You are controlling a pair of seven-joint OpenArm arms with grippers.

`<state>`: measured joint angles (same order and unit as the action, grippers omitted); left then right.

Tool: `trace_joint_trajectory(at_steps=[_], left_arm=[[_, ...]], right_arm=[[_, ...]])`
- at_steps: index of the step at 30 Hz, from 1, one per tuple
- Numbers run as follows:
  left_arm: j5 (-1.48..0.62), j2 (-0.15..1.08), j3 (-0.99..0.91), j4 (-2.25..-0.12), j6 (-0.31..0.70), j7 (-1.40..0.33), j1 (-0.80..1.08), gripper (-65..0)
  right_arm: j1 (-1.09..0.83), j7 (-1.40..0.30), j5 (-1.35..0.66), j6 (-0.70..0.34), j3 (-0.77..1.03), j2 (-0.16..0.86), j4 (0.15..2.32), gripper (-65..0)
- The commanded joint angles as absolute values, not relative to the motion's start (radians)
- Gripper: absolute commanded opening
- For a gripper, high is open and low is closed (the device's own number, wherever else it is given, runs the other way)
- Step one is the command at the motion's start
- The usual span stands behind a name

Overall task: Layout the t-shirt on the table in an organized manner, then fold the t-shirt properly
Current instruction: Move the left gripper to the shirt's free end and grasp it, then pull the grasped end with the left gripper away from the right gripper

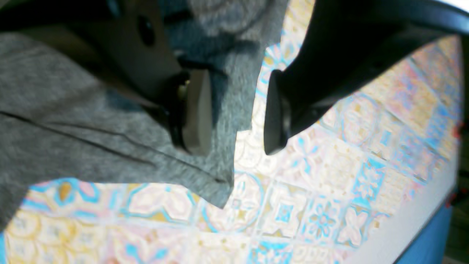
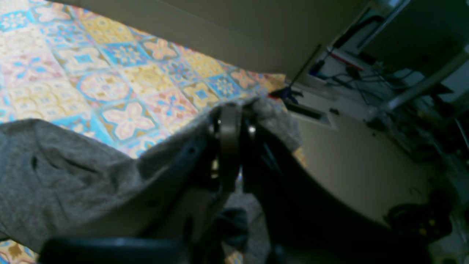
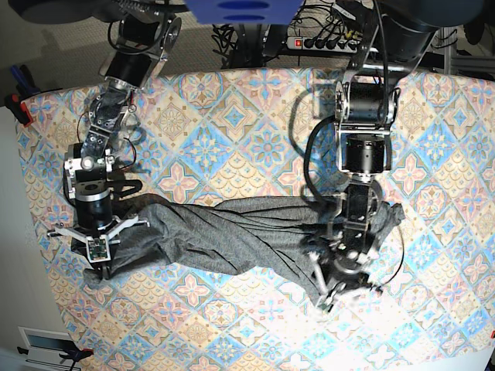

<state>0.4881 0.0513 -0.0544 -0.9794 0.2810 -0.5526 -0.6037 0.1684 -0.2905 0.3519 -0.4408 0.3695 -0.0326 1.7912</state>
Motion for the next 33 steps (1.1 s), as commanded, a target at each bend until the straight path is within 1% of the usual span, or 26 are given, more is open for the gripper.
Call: trace_joint_trajectory(at_steps=[1,5,8,11,16,17,18,19,21,22,24,26,28,33], left_arm=[[0.496,0.062,-0.058,-0.955,0.280,-0.529,-0.634,-40.9],[0.507,0.077,-0.062,-0.704,0.280,-0.450,-0.708,-40.9],[0.498,0.114,-0.064,-0.552,0.274,-0.383,-0.757,-40.9],[0.504,0.133,-0.065,-0.461,0.274,-0.334,-0.766,-40.9],[0.553,0.136,-0.019,-0.354,0.295,-0.331,-0.757,-41.9],[0.581,0.136,0.007,-0.331,0.315,-0.331,-0.756,-43.6],[0.601,0.136,0.027,-0.311,0.346,-0.331,-0.742,-47.1],[0.607,0.136,0.025,-0.308,0.363,-0.331,-0.722,-52.1],[0.608,0.136,0.004,-0.331,0.394,-0.335,-0.688,-61.3],[0.613,0.136,0.001,-0.341,0.409,-0.360,-0.667,-62.7],[0.613,0.145,-0.001,-0.387,0.452,-0.450,-0.627,-60.2],[0.615,0.166,-0.001,-0.495,0.507,-0.524,-0.541,-60.7],[0.636,0.182,-0.001,-0.641,0.558,-0.575,-0.432,-61.5],[0.754,0.217,-0.007,-1.056,0.685,-0.664,-0.127,-61.2]], right_arm=[[0.191,-0.263,0.340,-0.432,0.369,-0.025,1.807,-65.0],[0.191,-0.263,0.340,-0.432,0.369,-0.025,1.807,-65.0],[0.191,-0.262,0.340,-0.432,0.369,-0.025,1.807,-65.0],[0.191,-0.262,0.340,-0.432,0.369,-0.025,1.807,-65.0],[0.191,-0.259,0.340,-0.432,0.369,-0.025,1.807,-65.0],[0.191,-0.259,0.340,-0.432,0.369,-0.025,1.807,-65.0],[0.191,-0.259,0.340,-0.432,0.369,-0.025,1.807,-65.0],[0.191,-0.259,0.340,-0.432,0.369,-0.025,1.807,-65.0],[0.191,-0.259,0.340,-0.432,0.369,-0.025,1.807,-65.0],[0.191,-0.259,0.340,-0.432,0.369,-0.025,1.808,-65.0],[0.191,-0.259,0.340,-0.432,0.369,-0.025,1.808,-65.0],[0.191,-0.259,0.340,-0.432,0.372,-0.025,1.811,-65.0],[0.191,-0.259,0.340,-0.432,0.389,-0.025,1.811,-65.0],[0.191,-0.259,0.340,-0.432,0.395,-0.025,1.811,-65.0]])
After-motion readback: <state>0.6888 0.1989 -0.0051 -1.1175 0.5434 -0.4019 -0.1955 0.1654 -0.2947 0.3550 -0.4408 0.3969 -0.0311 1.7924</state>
